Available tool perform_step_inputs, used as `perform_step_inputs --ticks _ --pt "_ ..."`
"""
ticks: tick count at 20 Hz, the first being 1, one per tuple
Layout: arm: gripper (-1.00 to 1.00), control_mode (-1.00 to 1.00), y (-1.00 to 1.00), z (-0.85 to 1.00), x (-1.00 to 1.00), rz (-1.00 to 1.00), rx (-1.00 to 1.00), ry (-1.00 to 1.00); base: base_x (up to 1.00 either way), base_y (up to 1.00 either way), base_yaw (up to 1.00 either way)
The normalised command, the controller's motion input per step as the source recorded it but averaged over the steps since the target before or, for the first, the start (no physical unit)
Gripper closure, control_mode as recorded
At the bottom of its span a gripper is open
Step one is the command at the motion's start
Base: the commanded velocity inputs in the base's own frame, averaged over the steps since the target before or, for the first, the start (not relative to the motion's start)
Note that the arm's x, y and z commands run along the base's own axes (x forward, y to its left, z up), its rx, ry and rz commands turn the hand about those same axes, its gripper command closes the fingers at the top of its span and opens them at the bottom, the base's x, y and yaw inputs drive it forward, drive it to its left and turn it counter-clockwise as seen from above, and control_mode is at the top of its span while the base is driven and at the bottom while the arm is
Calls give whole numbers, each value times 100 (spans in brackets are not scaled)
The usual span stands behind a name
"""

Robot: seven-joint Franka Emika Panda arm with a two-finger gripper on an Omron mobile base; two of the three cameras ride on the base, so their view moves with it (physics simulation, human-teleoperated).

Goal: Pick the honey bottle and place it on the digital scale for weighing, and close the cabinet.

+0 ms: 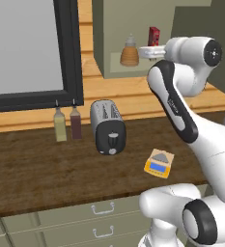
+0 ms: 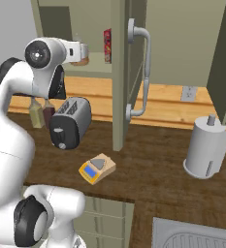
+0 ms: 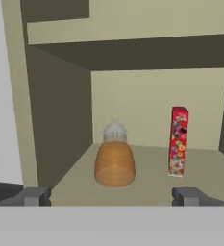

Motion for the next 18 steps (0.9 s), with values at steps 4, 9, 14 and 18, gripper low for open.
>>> perform_step_inputs --ticks 4,9,14,18 --pt "-100 -100 2 1 48 0 0 0 0 0 0" --pt "-100 -100 0 2 48 0 0 0 0 0 0" --pt "-100 -100 7 1 64 0 0 0 0 0 0" --pt "-100 -100 19 0 63 0 0 0 0 0 0"
